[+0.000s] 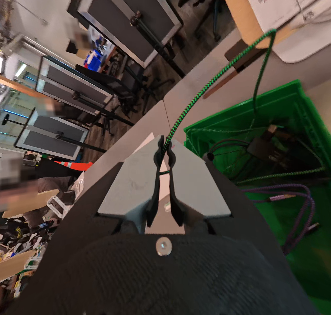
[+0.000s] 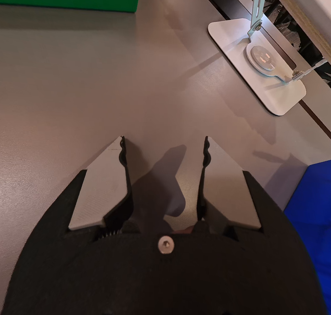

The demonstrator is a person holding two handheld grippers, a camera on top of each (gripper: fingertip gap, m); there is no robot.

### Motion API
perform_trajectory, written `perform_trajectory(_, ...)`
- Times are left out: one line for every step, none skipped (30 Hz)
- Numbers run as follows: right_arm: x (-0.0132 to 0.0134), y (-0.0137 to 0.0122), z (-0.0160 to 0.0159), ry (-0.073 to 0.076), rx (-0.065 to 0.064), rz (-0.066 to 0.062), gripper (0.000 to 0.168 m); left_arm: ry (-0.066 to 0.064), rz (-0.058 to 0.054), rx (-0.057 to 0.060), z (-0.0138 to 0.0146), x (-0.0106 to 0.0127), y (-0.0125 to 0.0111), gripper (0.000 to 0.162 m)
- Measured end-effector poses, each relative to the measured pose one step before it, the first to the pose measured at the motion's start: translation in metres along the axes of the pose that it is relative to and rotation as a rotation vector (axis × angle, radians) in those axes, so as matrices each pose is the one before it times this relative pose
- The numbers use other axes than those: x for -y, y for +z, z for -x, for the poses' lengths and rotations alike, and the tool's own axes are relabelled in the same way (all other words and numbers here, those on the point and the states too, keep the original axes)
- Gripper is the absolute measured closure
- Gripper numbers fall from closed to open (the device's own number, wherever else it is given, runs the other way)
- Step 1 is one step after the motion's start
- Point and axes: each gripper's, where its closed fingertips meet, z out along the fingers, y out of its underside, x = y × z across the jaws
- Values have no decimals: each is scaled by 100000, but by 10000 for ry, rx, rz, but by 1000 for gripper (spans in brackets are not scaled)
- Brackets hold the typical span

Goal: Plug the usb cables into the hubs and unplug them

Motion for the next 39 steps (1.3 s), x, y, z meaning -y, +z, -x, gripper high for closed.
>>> perform_trajectory(-7, 9, 24, -44, -20, 9, 83, 159, 346, -110, -500, -774, 388, 162)
perform_trajectory(0, -7, 15, -43, -21, 0, 83, 140, 310, 27, -319, -779, 480, 162)
perform_trajectory(8, -8, 17, -38, -24, -10, 84, 144, 233, -18, -423, -717, 530, 162)
perform_trajectory(10, -20, -3, -27, -20, -8, 83, 86, 251, -151, -642, -769, 574, 162)
perform_trajectory(-12, -17, 4, -10, -12, -3, 84, 0, 321, -196, -716, -843, 619, 159)
perform_trajectory(-18, -25, 1, 3, -5, 1, 84, -18, 380, -285, -854, -880, 620, 154)
perform_trajectory(-27, -18, -13, 12, 2, 3, 83, 15, 485, -477, -1124, -979, 550, 148)
perform_trajectory(-24, -25, -6, 20, 5, 6, 83, 7, 476, -490, -1095, -883, 447, 141)
perform_trajectory(-37, -13, -12, 26, 11, 9, 82, 65, 362, -413, -888, -654, 306, 129)
perform_trajectory(-28, -10, -13, 30, 18, 9, 82, 144, 165, -244, -537, -312, 137, 121)
perform_trajectory(-27, 5, 5, 31, 29, 8, 82, 137, -39, 17, -25, 29, -77, 118)
perform_trajectory(-6, 19, 17, 30, 38, 13, 82, 118, -86, 1, 116, 101, -260, 119)
perform_trajectory(-24, 16, 10, 30, 36, 14, 82, 30, -117, -60, 140, 202, -362, 124)
perform_trajectory(-20, 18, 3, 32, 30, 11, 82, -4, -131, -192, -1, 257, -422, 130)
perform_trajectory(-12, 12, -6, 31, 27, 11, 82, 28, -142, -243, -100, 282, -436, 141)
perform_trajectory(-15, 11, 0, 25, 17, 9, 82, 26, -168, -88, 77, 325, -371, 153)
perform_trajectory(-7, 6, -8, 12, 3, 4, 82, 54, -60, 27, 160, 167, -262, 153)
perform_trajectory(5, 1, -1, -4, -6, -1, 83, 136, 98, 59, 170, -88, -189, 154)
perform_trajectory(12, -5, 8, -17, -8, -5, 83, 193, 74, 250, 449, -43, -126, 159)
perform_trajectory(4, -7, 22, -21, -6, -6, 83, 150, 59, 324, 535, -58, -101, 162)
perform_trajectory(11, -6, 17, -18, 0, -4, 83, 111, -23, 332, 572, 53, -101, 162)
perform_trajectory(6, 1, 6, -6, 1, -1, 84, -112, -245, 417, 873, 386, -259, 162)
perform_trajectory(-2, -1, 4, 3, 2, 1, 84, -432, -462, 180, 874, 785, -465, 162)
perform_trajectory(-2, 6, -5, 7, 1, 3, 84, -777, -519, 52, 1108, 1078, -644, 162)
perform_trajectory(-6, -1, -7, 4, -1, 2, 84, -828, -546, 88, 1362, 1348, -794, 162)
perform_trajectory(4, 0, 3, -3, -4, -1, 84, -670, -487, 111, 1373, 1493, -831, 162)
perform_trajectory(6, 1, -7, -6, -8, -2, 84, -470, -400, 215, 1409, 1580, -806, 162)
perform_trajectory(1, -7, -11, -6, -13, -2, 84, -289, -304, 308, 1440, 1629, -810, 162)
perform_trajectory(1, -7, -11, -6, -13, -3, 84, -157, -293, 294, 1334, 1764, -828, 162)
perform_trajectory(5, -7, 6, -6, -7, -2, 84, -162, -336, 255, 1177, 1948, -874, 162)
perform_trajectory(6, 1, 2, -4, -3, -2, 84, -159, -330, 151, 901, 2022, -878, 162)
perform_trajectory(0, 0, 0, 0, 0, 0, 84, -92, -240, 38, 558, 1904, -787, 162)
perform_trajectory(-5, -1, -5, 4, 1, 1, 84, 12, -233, 138, 515, 1839, -717, 162)
perform_trajectory(6, -7, -6, 6, -5, 1, 84, 153, -260, 266, 585, 1818, -707, 162)
perform_trajectory(-1, -6, -15, 2, -13, -3, 83, 226, -289, 338, 634, 1827, -708, 162)
perform_trajectory(19, -13, -15, -6, -15, -13, 83, 135, -340, 295, 580, 1864, -700, 162)
perform_trajectory(27, -31, -15, -8, -21, -20, 82, -68, -337, 119, 364, 1852, -682, 162)
perform_trajectory(29, -15, -29, -2, -35, -22, 83, -255, -359, -52, 142, 1872, -669, 162)
perform_trajectory(34, -38, -43, 5, -34, -28, 83, -282, -246, -113, 15, 1671, -566, 162)
